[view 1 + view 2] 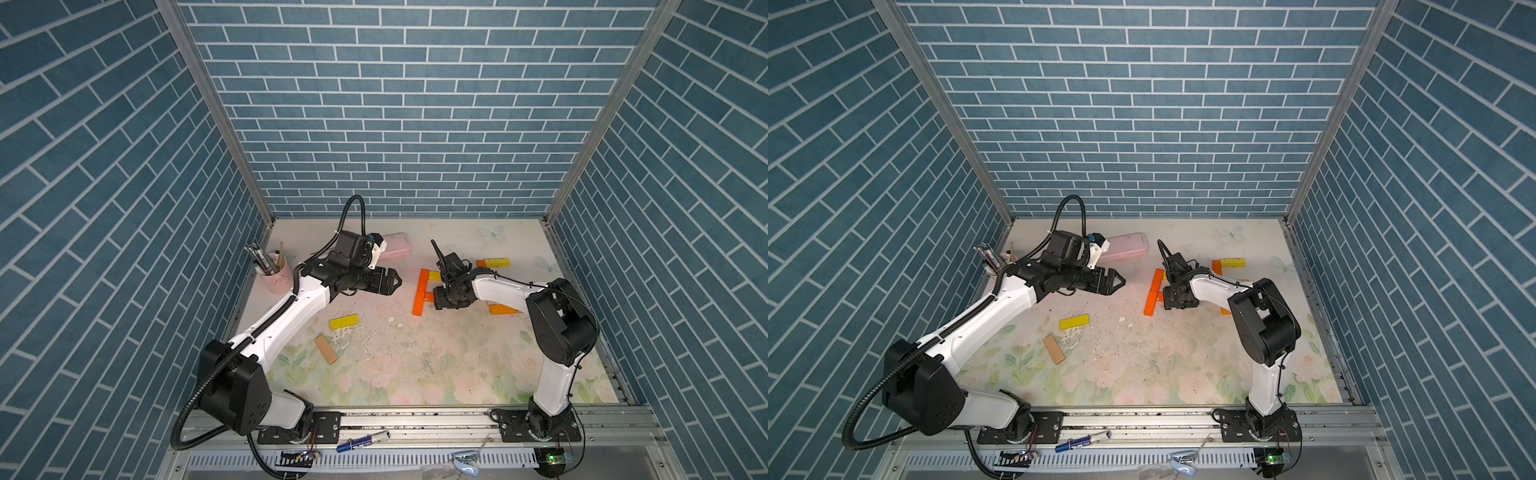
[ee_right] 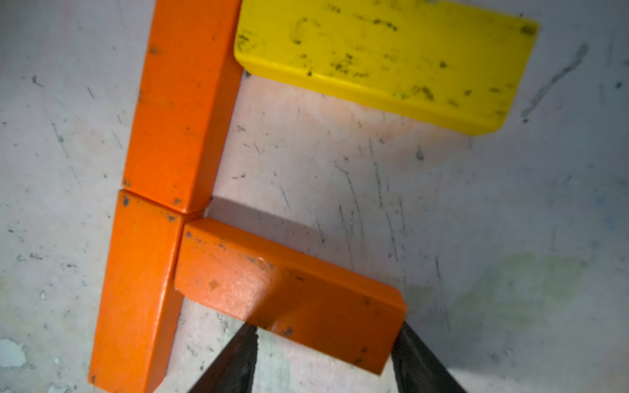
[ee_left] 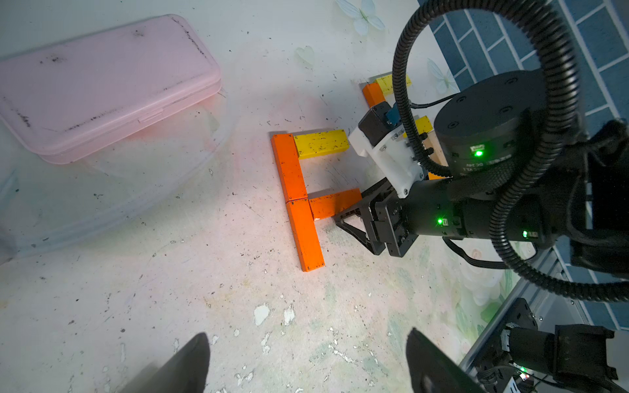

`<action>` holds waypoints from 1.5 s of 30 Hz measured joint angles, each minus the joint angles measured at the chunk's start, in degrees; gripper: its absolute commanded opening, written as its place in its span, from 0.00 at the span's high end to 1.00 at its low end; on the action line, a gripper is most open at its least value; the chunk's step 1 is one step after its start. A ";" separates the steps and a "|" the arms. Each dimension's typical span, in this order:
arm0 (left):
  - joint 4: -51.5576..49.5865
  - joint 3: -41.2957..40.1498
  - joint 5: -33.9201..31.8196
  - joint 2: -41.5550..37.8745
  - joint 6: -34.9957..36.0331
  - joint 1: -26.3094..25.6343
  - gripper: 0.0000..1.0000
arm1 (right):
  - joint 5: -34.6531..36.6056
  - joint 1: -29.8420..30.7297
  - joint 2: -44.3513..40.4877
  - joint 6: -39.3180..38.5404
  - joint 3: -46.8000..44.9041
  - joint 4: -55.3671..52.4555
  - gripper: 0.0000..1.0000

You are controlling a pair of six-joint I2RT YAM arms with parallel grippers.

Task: Assemble the number 6 with building blocks
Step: Assemble the building block at the center of the board.

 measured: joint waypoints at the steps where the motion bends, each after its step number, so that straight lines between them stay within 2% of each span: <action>1: 0.00 0.00 0.00 0.00 0.00 0.00 0.09 | 0.00 0.00 0.00 0.00 0.00 0.00 0.37; 20: 0.00 0.00 0.00 0.00 0.00 0.00 0.09 | 0.07 0.00 0.15 1.73 0.17 0.00 0.38; 32: -0.04 0.00 -0.98 0.00 -0.09 0.00 0.10 | 0.24 0.15 -2.67 0.87 -0.44 -1.20 0.31; 37: -1.79 0.02 -5.95 0.00 -1.51 -0.02 0.12 | 0.20 0.15 -12.68 -2.78 -2.67 0.57 0.31; 45: -8.92 -3.85 -21.16 -0.63 -8.28 0.00 0.14 | -1.55 0.15 -27.41 -7.96 -11.63 9.68 0.30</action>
